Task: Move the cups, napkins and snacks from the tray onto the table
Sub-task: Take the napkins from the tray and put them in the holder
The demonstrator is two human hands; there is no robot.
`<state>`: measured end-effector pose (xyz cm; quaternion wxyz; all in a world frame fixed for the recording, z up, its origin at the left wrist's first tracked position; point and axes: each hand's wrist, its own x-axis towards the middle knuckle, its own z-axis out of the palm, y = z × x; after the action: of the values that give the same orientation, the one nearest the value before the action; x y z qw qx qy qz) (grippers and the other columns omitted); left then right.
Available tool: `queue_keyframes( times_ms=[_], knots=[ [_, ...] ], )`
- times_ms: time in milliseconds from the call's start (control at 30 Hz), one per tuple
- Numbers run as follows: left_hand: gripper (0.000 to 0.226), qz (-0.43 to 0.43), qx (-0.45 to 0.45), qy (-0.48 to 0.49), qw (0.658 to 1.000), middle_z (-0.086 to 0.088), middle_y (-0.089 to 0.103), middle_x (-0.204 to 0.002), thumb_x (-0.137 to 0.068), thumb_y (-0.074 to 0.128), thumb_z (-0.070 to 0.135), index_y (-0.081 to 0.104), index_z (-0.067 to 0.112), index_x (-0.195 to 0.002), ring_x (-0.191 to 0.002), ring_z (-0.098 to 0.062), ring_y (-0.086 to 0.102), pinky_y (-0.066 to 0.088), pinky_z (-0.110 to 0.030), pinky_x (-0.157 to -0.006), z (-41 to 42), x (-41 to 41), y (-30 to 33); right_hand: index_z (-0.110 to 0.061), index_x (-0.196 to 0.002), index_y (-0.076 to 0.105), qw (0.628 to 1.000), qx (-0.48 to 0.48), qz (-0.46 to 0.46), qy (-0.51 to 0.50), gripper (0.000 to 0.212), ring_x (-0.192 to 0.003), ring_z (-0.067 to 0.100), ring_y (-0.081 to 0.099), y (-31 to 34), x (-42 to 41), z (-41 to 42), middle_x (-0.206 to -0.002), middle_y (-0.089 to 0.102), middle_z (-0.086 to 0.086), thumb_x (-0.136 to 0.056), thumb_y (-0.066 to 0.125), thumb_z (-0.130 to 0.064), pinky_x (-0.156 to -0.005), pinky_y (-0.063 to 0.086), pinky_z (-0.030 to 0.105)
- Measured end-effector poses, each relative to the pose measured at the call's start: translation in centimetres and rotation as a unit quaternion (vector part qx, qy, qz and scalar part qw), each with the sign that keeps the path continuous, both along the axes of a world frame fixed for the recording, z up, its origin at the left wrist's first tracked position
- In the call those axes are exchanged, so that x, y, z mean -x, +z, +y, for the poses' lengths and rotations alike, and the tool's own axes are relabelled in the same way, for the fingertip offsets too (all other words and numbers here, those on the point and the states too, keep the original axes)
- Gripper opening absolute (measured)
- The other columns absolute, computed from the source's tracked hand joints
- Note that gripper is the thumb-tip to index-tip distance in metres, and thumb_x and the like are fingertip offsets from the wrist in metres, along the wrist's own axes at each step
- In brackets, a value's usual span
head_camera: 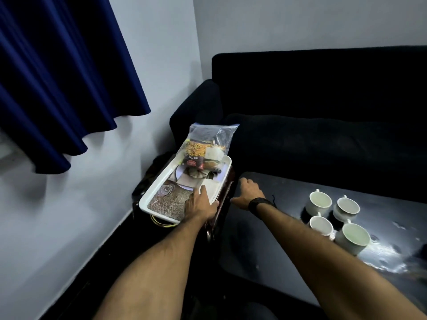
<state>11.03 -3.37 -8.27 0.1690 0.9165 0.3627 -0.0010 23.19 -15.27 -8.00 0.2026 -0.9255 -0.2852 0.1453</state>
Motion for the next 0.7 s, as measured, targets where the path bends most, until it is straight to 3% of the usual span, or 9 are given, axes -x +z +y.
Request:
queue_keyframes(
  times_ms=[200,433,500,600,700],
  knots=[
    [0.057,-0.025,0.027,0.098,0.995,-0.016,0.049,-0.137,-0.094,0.044,0.051,0.048,0.010,-0.134,-0.123,-0.035,0.051,0.040,-0.044,-0.101,1.1,-0.4,-2.3,-0.016,-0.131,0.044,1.000,-0.013,0.010,0.025,0.064,-0.123,0.031,0.044,-1.7,0.7,2.8,-0.133,0.047,0.011,-0.078,0.070,-0.042,-0.098,0.045,0.045],
    [0.052,-0.025,0.069,0.184,0.980,-0.013,0.050,-0.135,-0.083,0.063,0.037,0.055,0.011,-0.127,-0.124,-0.033,0.049,0.039,-0.043,-0.104,2.1,-1.7,-2.7,-0.016,-0.132,0.046,0.999,-0.023,0.024,0.031,0.058,-0.123,0.031,0.044,-3.1,0.6,3.9,-0.133,0.047,0.012,-0.083,0.063,-0.041,-0.100,0.044,0.047],
    [0.051,-0.043,0.132,0.219,0.966,-0.015,0.059,-0.128,-0.078,0.067,0.032,0.059,0.009,-0.123,-0.119,-0.034,0.055,0.046,-0.039,-0.100,2.4,-2.0,-2.5,-0.016,-0.133,0.047,0.999,-0.034,0.031,0.028,0.055,-0.124,0.032,0.044,-3.4,0.7,3.9,-0.133,0.047,0.013,-0.086,0.060,-0.040,-0.101,0.043,0.047],
    [0.039,-0.138,0.219,0.271,0.927,-0.018,0.068,-0.117,-0.077,0.061,0.019,0.067,0.004,-0.113,-0.106,-0.035,0.065,0.056,-0.038,-0.087,2.6,-2.2,-2.0,-0.016,-0.131,0.050,0.998,-0.056,0.034,0.018,0.049,-0.123,0.031,0.045,-3.5,0.7,3.6,-0.132,0.048,0.012,-0.090,0.057,-0.041,-0.102,0.043,0.047],
    [0.037,-0.226,0.280,0.295,0.885,-0.018,0.071,-0.111,-0.076,0.059,0.013,0.069,0.004,-0.111,-0.098,-0.034,0.069,0.059,-0.042,-0.081,2.3,-2.7,-1.1,-0.015,-0.108,0.062,0.995,-0.094,0.038,-0.024,0.043,-0.108,0.028,0.053,-2.7,0.7,3.3,-0.116,0.056,0.011,-0.091,0.051,-0.053,-0.092,0.048,0.043]
  ],
)
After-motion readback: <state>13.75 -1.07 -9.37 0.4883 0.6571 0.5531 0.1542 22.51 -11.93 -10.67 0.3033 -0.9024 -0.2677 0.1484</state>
